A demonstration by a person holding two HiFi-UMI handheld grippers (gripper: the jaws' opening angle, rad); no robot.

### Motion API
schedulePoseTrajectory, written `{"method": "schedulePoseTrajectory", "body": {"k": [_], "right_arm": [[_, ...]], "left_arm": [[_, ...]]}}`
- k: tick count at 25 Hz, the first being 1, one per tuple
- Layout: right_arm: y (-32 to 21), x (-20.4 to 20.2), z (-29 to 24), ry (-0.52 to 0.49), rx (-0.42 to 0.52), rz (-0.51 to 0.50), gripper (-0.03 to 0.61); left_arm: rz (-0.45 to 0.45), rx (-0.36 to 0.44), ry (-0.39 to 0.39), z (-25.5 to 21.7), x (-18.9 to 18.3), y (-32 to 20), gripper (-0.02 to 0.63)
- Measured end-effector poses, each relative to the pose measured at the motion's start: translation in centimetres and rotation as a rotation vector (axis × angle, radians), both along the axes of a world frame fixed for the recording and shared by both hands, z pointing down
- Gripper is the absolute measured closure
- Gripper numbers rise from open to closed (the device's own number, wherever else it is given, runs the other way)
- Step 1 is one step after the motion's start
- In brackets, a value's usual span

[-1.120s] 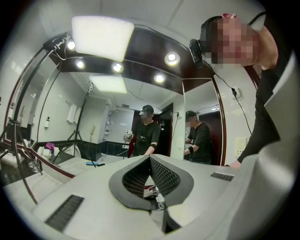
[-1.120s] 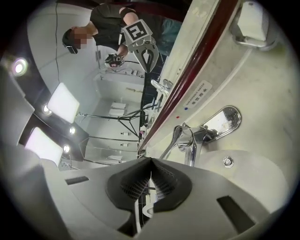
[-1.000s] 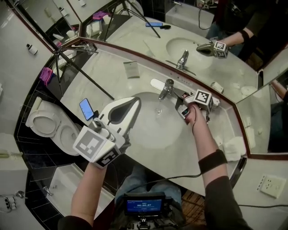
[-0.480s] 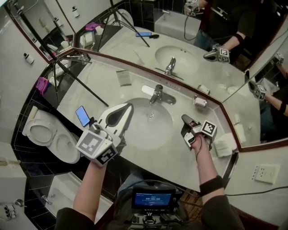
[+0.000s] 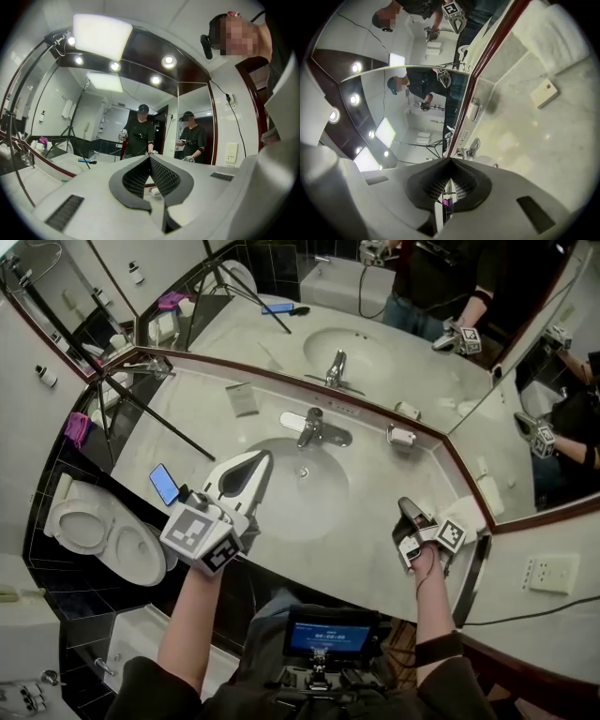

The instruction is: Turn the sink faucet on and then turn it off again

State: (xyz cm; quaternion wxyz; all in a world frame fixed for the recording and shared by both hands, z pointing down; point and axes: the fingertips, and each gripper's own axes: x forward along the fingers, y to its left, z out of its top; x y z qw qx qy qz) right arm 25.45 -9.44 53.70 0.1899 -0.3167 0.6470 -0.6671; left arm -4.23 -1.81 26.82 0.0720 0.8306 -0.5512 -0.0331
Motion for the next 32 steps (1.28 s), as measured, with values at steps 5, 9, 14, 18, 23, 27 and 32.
{"method": "schedulePoseTrajectory", "body": {"k": [5,9,14,18,23,27,32], "right_arm": [[2.1,4.0,0.2,-0.002,-0.002,0.081,0.575],[3.5,6.3,0.9,0.005,-0.018,0.118,0.575],[3.9,7.0,1.1,-0.011,-0.015,0.138,0.574],[4.2,7.0,1.2,-0.011,-0.02,0.133,0.574],[4.4,7.2,1.3,-0.015,-0.029,0.135,0.574],[4.5,7.6,1.7,-0.008,-0.037,0.138,0.574],[4.8,7.9,1.8,-0.001,-0.043,0.138,0.574]], "left_arm": [[0.008,-0.01,0.0,0.8,0.7,0.1,0.614],[0.009,-0.01,-0.005,1.0,1.1,0.3,0.614],[0.019,0.003,-0.03,0.9,1.7,0.5,0.614],[0.014,-0.02,-0.004,1.5,1.8,0.5,0.614],[0.013,-0.035,-0.011,2.5,1.8,0.6,0.614],[0.011,-0.045,-0.01,3.5,1.7,0.5,0.614],[0.015,-0.046,-0.015,4.3,1.7,-0.2,0.614]]}}
